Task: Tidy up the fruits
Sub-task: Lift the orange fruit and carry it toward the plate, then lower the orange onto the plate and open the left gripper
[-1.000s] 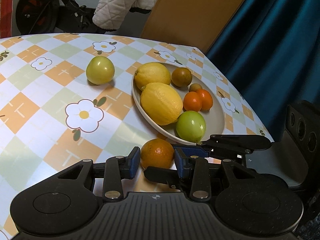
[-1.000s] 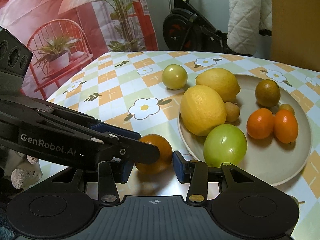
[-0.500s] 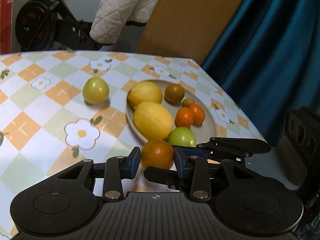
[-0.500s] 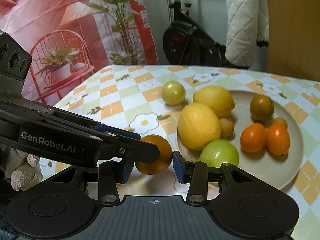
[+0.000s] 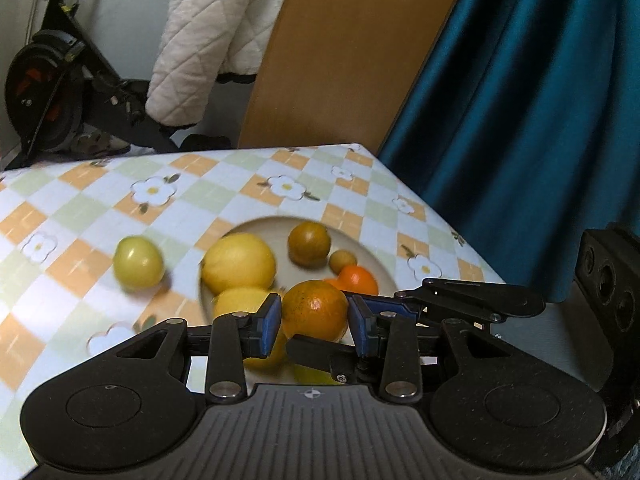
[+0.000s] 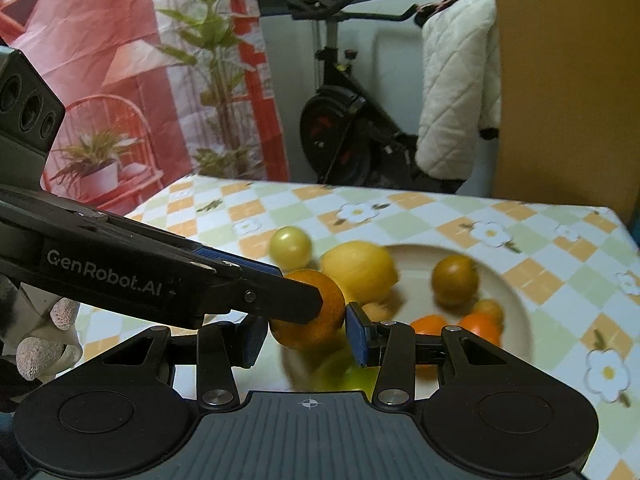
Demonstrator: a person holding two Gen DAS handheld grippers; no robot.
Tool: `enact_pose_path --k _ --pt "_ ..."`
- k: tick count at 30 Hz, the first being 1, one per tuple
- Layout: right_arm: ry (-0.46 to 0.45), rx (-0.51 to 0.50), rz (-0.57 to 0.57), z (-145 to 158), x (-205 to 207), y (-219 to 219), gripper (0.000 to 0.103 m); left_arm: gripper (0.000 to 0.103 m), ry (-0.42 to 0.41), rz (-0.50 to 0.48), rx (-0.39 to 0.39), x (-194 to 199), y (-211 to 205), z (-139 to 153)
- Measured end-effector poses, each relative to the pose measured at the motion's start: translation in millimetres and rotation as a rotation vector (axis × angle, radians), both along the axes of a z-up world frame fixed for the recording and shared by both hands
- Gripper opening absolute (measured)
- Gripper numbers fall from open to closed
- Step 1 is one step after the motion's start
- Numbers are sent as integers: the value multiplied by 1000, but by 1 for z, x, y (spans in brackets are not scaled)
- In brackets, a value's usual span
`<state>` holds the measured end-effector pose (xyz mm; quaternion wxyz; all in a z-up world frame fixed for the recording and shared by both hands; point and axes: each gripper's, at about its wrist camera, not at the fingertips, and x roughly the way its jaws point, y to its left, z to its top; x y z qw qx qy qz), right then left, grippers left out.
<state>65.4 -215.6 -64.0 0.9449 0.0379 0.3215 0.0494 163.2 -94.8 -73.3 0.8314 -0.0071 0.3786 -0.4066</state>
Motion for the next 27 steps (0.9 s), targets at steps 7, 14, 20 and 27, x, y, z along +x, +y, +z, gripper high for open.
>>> enact_pose_path --k 7,14,20,27 --pt "-17 -4 -46 0 14 -31 39 39 -21 -28 17 16 -27 1" --pt "-2 -9 -72 -8 31 -54 39 39 -8 -51 47 34 -50 -5" --pt "24 3 -94 -18 39 -67 39 39 4 -61 79 40 -64 -11" --pt "45 22 -102 -27 44 -73 39 39 10 -55 104 44 -67 -16"
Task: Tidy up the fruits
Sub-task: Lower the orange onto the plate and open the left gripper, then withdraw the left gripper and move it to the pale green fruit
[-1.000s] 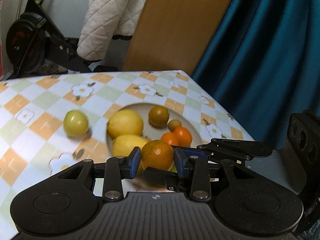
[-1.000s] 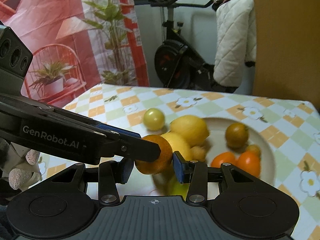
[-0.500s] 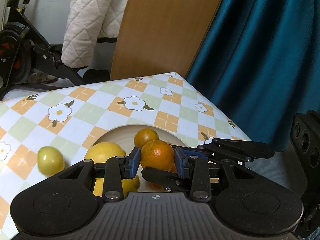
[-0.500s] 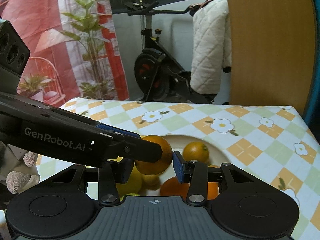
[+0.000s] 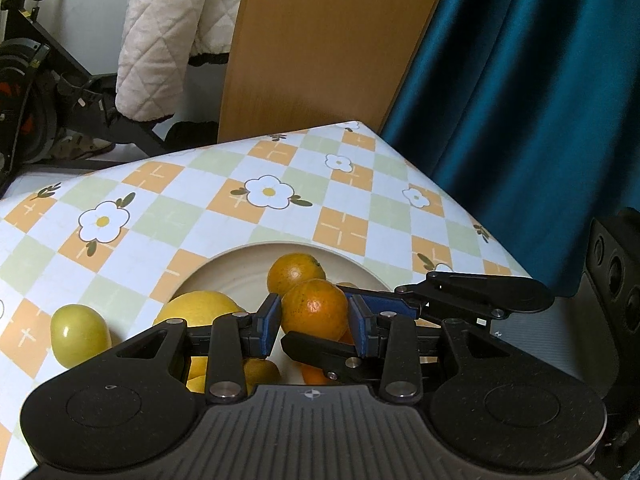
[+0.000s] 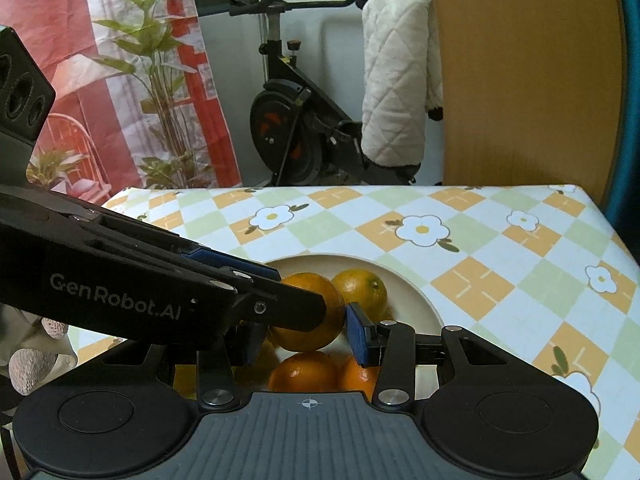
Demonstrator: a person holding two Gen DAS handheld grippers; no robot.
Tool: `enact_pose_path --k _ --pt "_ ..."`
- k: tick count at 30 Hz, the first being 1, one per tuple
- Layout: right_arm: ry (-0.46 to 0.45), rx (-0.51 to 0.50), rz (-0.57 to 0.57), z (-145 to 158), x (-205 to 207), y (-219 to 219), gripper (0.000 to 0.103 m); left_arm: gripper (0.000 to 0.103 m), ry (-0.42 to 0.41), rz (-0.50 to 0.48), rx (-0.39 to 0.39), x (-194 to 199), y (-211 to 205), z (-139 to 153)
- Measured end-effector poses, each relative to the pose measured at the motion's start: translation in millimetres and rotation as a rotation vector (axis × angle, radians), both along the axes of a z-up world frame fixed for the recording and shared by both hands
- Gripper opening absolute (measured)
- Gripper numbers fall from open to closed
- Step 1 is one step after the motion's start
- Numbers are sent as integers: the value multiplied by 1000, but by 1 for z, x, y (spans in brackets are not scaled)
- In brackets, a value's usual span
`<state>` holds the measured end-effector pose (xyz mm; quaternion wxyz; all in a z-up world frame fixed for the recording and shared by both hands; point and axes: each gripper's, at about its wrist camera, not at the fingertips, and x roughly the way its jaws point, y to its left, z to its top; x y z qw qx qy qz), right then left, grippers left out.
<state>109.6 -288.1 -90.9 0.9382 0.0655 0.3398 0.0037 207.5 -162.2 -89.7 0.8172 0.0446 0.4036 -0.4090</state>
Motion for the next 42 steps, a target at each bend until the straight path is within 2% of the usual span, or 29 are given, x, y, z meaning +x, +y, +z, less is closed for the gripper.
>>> enact_pose_path --k 12,21,32,42 --pt "44 2 -5 -5 8 5 39 39 -8 35 39 3 -5 -6" --pt "47 -5 -8 -2 10 5 38 39 -6 64 12 5 5 -1" --pt "4 -30 11 21 7 13 38 39 -59 131 -51 12 57 25" --pt "-8 -69 110 36 31 50 38 39 -77 239 -77 36 117 35"
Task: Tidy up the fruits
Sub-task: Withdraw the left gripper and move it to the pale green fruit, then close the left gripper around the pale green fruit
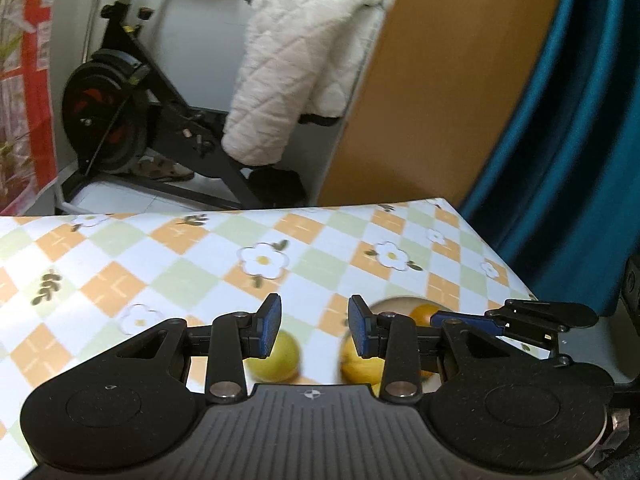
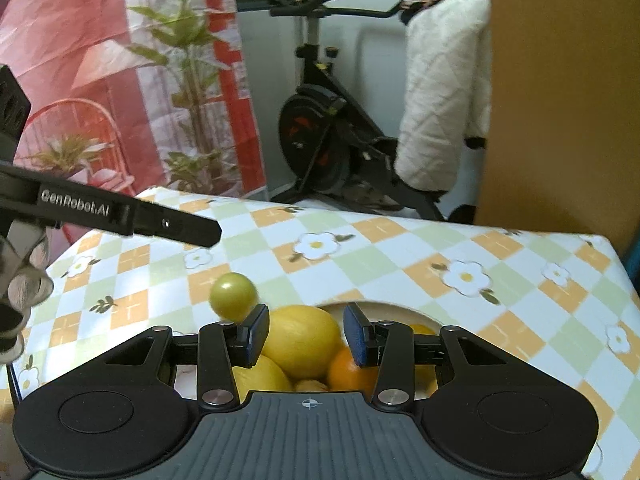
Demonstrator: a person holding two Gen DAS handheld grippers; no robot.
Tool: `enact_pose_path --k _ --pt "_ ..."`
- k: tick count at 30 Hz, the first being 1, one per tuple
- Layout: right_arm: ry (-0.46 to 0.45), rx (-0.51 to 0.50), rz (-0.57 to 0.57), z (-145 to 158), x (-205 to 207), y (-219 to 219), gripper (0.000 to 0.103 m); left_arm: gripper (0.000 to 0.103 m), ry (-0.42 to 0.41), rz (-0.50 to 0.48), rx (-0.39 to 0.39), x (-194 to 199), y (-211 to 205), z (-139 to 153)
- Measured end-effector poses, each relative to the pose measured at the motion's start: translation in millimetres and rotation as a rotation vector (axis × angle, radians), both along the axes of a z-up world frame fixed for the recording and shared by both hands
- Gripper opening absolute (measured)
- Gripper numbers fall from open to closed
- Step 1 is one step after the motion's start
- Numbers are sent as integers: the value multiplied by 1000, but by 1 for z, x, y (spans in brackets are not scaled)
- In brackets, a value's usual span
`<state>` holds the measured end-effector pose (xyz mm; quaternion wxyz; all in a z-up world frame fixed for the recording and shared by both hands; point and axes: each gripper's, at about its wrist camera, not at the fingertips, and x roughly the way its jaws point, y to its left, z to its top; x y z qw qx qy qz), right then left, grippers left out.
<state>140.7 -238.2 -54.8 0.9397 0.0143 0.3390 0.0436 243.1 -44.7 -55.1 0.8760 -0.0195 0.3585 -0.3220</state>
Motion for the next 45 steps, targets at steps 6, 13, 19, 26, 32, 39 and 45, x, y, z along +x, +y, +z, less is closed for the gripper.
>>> enact_pose_path --k 6,13,19,26,32,39,45 --pt "23 -45 78 -1 22 28 38 39 16 10 -2 11 13 -10" --pt "66 -106 160 -7 52 61 39 39 77 11 -50 25 23 -31" --pt "124 -153 195 -22 72 79 39 40 119 8 -91 33 27 -46" --pt "165 -172 205 -34 84 85 39 44 163 -12 -116 38 24 -63" --pt "194 -179 203 -42 89 85 39 47 186 -15 -121 40 22 -72" --pt "206 -174 203 -47 93 84 41 47 203 -22 -123 44 19 -80" --pt "207 -169 205 -49 95 85 41 48 200 -19 -115 46 13 -85"
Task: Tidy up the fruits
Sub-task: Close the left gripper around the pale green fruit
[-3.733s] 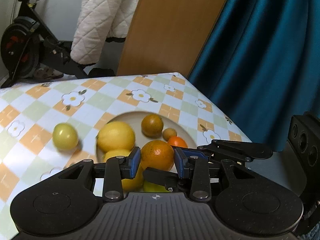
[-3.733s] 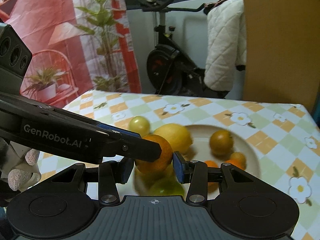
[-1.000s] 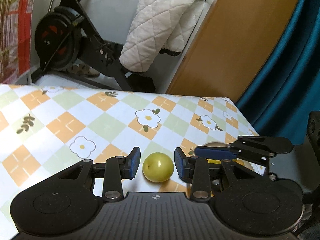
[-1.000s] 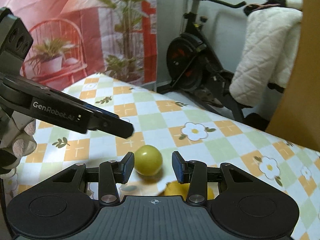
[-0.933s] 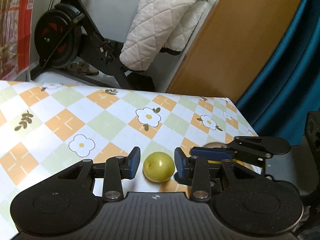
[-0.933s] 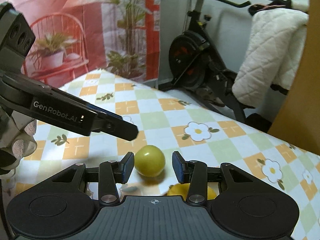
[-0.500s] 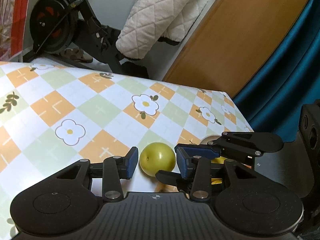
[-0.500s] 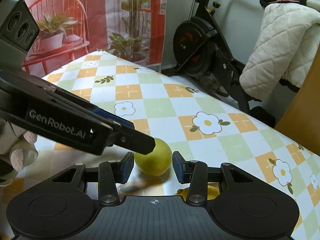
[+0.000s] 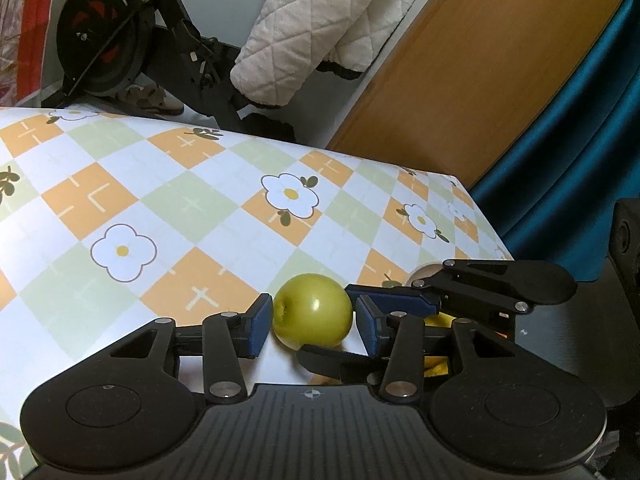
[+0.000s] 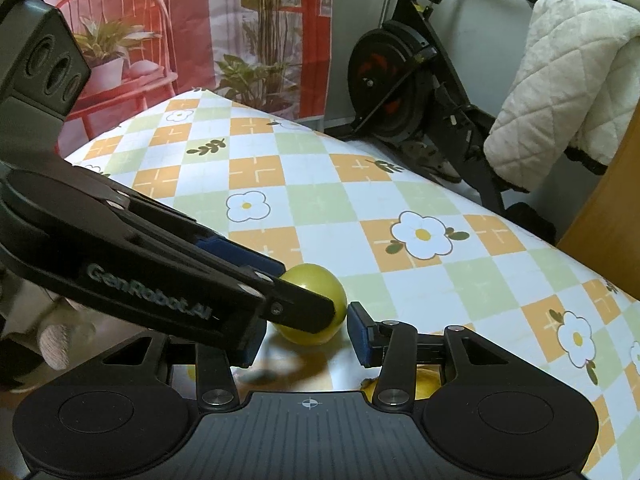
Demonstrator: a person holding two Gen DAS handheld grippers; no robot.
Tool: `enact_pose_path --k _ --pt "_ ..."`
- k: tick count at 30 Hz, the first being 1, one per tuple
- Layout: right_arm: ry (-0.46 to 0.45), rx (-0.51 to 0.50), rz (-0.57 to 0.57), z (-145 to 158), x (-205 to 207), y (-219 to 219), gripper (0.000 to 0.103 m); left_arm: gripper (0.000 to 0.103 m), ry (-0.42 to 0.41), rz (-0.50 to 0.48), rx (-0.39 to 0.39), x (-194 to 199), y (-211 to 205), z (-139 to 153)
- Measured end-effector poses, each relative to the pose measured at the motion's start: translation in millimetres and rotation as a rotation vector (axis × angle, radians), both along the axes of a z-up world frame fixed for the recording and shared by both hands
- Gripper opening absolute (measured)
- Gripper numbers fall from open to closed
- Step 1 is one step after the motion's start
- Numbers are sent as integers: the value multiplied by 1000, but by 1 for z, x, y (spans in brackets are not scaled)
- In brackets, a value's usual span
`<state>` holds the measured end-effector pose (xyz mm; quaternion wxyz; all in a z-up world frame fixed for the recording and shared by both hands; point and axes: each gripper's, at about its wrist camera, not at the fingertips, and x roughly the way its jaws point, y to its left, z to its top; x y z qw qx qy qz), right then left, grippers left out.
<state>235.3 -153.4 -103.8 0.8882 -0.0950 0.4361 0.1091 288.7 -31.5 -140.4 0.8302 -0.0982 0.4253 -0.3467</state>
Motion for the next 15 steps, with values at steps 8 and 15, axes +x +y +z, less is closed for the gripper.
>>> enact_pose_path --k 8,15 --pt "-24 -1 14 3 -6 5 39 48 -13 4 19 -5 3 1" --pt "-39 28 10 8 -22 10 39 46 -44 7 47 -22 3 7"
